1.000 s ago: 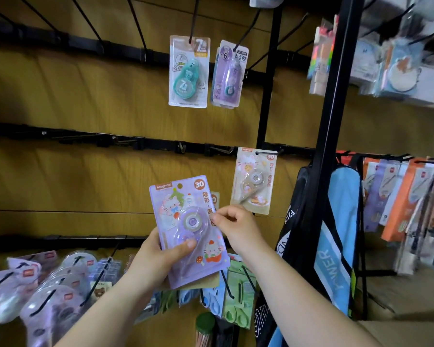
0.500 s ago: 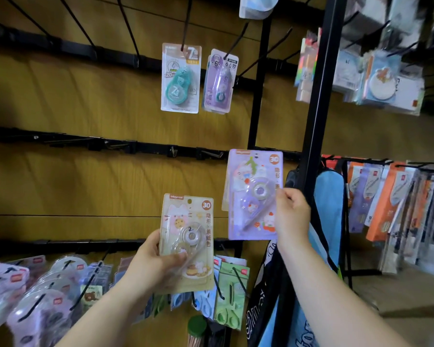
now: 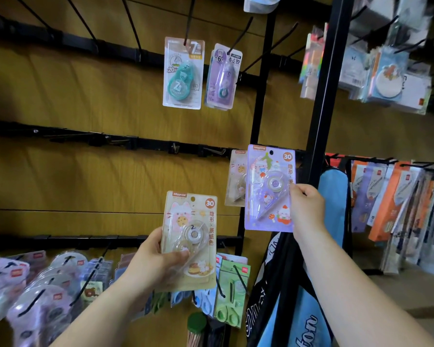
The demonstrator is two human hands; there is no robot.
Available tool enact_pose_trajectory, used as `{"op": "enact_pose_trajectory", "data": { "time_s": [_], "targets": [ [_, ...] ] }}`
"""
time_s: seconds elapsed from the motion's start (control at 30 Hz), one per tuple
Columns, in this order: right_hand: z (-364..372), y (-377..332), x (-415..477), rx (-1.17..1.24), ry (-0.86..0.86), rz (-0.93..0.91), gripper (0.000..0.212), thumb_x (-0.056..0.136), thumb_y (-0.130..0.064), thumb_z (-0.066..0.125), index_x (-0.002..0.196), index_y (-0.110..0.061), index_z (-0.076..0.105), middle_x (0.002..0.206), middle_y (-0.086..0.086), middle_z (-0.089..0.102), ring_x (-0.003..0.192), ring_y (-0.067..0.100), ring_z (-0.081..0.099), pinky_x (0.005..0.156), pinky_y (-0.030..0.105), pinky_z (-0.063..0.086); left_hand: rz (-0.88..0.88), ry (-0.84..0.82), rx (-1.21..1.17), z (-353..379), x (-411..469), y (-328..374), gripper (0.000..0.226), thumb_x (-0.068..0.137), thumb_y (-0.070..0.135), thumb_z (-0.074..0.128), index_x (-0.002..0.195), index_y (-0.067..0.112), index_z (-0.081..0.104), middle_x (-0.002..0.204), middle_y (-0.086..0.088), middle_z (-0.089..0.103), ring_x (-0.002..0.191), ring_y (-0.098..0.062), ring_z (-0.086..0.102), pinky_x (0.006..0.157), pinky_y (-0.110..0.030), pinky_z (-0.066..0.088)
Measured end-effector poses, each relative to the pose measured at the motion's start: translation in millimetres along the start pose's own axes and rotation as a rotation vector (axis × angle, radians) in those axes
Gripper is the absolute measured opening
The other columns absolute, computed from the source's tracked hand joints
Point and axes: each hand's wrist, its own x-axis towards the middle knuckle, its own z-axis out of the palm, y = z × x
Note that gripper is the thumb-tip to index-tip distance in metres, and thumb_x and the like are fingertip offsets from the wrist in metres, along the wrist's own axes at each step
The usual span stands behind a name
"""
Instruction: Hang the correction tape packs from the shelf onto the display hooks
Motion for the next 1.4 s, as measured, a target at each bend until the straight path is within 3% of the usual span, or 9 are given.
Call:
{"op": "enact_pose_trajectory", "data": {
  "time_s": [0.33, 0.43, 0.53, 0.73, 0.9, 1.0, 1.17, 1.33, 1.4],
  "targets": [
    [7, 10, 6, -0.007, 0.028, 0.008, 0.028, 0.092, -0.011, 0.044, 0.064, -0.016, 0.047, 0.061, -0.002, 0.041, 0.055, 0.013, 0.036, 0.05, 0.022, 0.031, 0.001, -0.009, -0.028, -3, 4, -4, 0.035, 0.08, -0.004, 0.06, 0.108, 0.018, 0.056, 0.1, -0.008, 0.072, 0.086, -0.03, 0.07, 0.07, -0.038, 0.055],
    [21, 16, 9, -0.058, 0.028, -0.023, 0.014, 0.092, -0.011, 0.04, 0.085, -0.011, 0.053, 0.062, -0.005, 0.04, 0.055, 0.012, 0.035, 0.049, 0.022, 0.029, 0.005, -0.018, -0.028, -5, 5, -5, 0.036, 0.08, -0.004, 0.061, 0.11, 0.017, 0.056, 0.101, -0.008, 0.072, 0.087, -0.029, 0.07, 0.072, -0.038, 0.055],
    [35, 19, 18, -0.124, 0.022, -0.033, 0.023, 0.093, -0.011, 0.039, 0.103, -0.006, 0.058, 0.064, -0.006, 0.042, 0.056, 0.013, 0.038, 0.051, 0.023, 0.029, 0.006, -0.028, -0.046, -8, 6, -6, 0.036, 0.079, -0.004, 0.061, 0.109, 0.015, 0.057, 0.1, -0.009, 0.073, 0.084, -0.028, 0.071, 0.066, -0.033, 0.056],
    [50, 20, 39, -0.255, -0.037, -0.024, 0.023, 0.094, -0.013, 0.037, 0.1, -0.004, 0.058, 0.066, 0.002, 0.046, 0.078, 0.025, 0.046, 0.063, 0.027, 0.035, 0.039, -0.034, -0.064, -14, 14, 2, 0.037, 0.078, -0.005, 0.062, 0.109, 0.014, 0.058, 0.102, -0.01, 0.072, 0.091, -0.03, 0.069, 0.071, -0.034, 0.054],
    [63, 24, 49, -0.336, -0.131, 0.009, 0.017, 0.093, -0.014, 0.039, 0.096, -0.007, 0.054, 0.088, 0.013, 0.053, 0.077, 0.028, 0.052, 0.067, 0.037, 0.045, 0.048, -0.042, -0.067, -14, 18, 3, 0.036, 0.077, -0.005, 0.062, 0.108, 0.014, 0.059, 0.099, -0.009, 0.073, 0.09, -0.029, 0.07, 0.07, -0.033, 0.054],
    [64, 28, 43, -0.324, -0.185, 0.096, 0.024, 0.09, -0.015, 0.045, 0.113, -0.006, 0.05, 0.1, 0.014, 0.057, 0.084, 0.031, 0.058, 0.078, 0.044, 0.053, 0.051, -0.042, -0.072, -12, 18, 3, 0.038, 0.076, -0.003, 0.066, 0.109, 0.014, 0.059, 0.101, -0.009, 0.073, 0.091, -0.029, 0.07, 0.072, -0.034, 0.055],
    [59, 26, 1, -0.242, -0.046, -0.085, 0.036, 0.088, -0.016, 0.051, 0.123, -0.006, 0.046, 0.127, 0.012, 0.049, 0.117, 0.03, 0.046, 0.101, 0.037, 0.038, 0.061, -0.059, -0.081, -3, 17, 5, 0.037, 0.076, 0.0, 0.068, 0.11, 0.015, 0.059, 0.099, -0.007, 0.074, 0.09, -0.028, 0.07, 0.074, -0.037, 0.055],
    [38, 2, -43, -0.149, -0.527, 0.065, 0.022, 0.093, -0.03, 0.046, 0.097, -0.016, 0.062, 0.105, 0.006, 0.063, 0.102, 0.022, 0.058, 0.096, 0.037, 0.046, 0.11, -0.105, -0.067, 19, 16, 11, 0.045, 0.063, 0.009, 0.071, 0.107, 0.012, 0.06, 0.097, -0.008, 0.074, 0.087, -0.027, 0.071, 0.075, -0.036, 0.055],
    [26, -7, -45, -0.164, -0.576, 0.008, 0.018, 0.092, -0.023, 0.049, 0.088, -0.015, 0.064, 0.098, 0.008, 0.067, 0.09, 0.019, 0.062, 0.085, 0.018, 0.049, 0.12, -0.112, -0.066, 28, 17, 15, 0.036, 0.074, 0.003, 0.071, 0.106, 0.012, 0.061, 0.098, -0.008, 0.074, 0.089, -0.027, 0.071, 0.077, -0.037, 0.055]
  ]
}}
